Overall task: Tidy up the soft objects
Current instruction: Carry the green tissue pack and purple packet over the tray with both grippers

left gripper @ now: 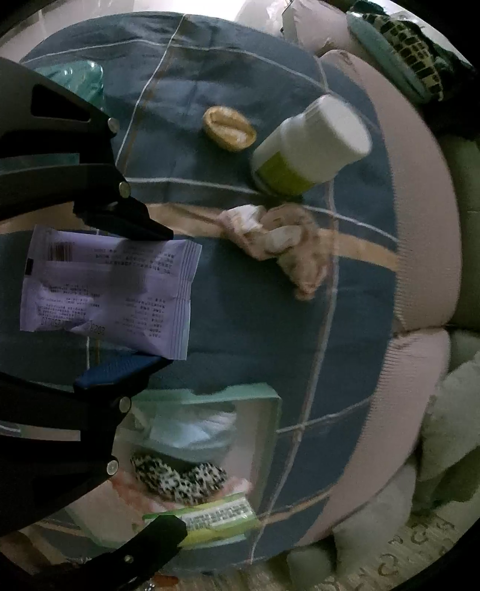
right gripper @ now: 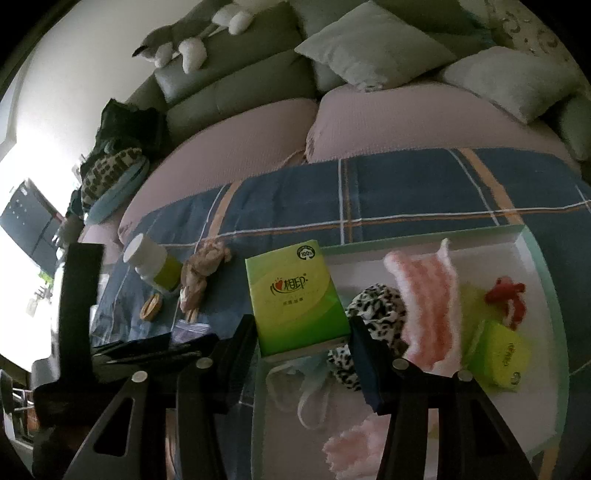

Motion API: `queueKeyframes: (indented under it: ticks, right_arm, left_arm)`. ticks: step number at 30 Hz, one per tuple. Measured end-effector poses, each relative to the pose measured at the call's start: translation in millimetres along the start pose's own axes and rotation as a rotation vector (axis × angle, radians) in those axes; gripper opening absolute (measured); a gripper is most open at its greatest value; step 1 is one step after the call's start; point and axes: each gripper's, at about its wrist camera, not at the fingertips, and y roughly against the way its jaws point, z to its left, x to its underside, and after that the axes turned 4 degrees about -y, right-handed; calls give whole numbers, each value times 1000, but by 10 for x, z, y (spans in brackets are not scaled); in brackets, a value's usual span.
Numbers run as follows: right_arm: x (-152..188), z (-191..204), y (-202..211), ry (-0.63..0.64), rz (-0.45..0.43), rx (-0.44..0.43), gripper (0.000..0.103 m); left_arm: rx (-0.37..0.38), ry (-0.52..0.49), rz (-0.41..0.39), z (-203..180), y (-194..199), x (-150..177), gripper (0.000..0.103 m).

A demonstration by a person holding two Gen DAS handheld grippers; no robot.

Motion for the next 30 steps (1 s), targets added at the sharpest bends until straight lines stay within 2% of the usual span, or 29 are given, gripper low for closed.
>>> queueKeyframes:
  ticks: [8,15,22,30]
  right_arm:
    - [-60,-198,232,-46,-53,41,53]
    - [-109,-519,505,-111,-120,110,53]
    - [-119,-980,783,-219,-185,222,53]
    - [-102,-1352,780,-289,-158,309,53]
  left_arm:
    - [39,6,-92,275,384,-146,60]
    - [101,-51,-156,38,677,-149,60]
    - [144,-139,-153,-328,659,-126,60]
    - [170,-214,-110,-658,558,-66,60]
